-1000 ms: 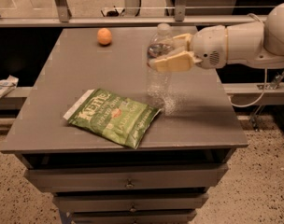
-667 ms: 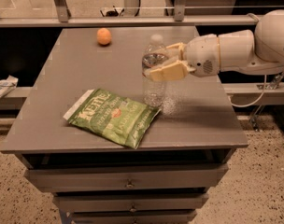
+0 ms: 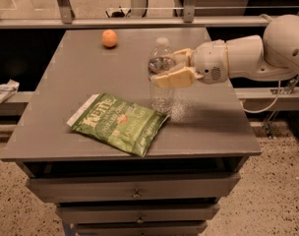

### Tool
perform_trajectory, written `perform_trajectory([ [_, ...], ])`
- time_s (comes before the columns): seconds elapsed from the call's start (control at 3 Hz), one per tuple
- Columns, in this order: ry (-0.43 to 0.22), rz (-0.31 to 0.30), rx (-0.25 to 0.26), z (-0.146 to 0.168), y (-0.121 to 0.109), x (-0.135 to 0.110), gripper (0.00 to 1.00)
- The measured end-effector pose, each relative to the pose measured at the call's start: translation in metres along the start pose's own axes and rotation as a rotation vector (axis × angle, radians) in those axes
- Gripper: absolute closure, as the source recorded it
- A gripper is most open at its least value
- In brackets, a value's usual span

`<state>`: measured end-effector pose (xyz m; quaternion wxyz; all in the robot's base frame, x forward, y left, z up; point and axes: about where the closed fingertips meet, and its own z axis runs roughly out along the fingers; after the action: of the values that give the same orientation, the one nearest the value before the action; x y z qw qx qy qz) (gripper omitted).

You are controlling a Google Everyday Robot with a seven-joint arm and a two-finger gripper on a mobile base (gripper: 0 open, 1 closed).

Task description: Move water bottle near green jalapeno chip bag

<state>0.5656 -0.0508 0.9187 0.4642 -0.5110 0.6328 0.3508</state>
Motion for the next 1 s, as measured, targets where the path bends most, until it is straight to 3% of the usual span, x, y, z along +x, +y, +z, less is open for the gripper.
perform_trajectory([
  [0.33,0.0,0.0,0.0,0.0,0.0,0.0,0.45],
  [1.0,0.015,0.011,-0.002,-0.002,-0.004,0.011,0.0],
])
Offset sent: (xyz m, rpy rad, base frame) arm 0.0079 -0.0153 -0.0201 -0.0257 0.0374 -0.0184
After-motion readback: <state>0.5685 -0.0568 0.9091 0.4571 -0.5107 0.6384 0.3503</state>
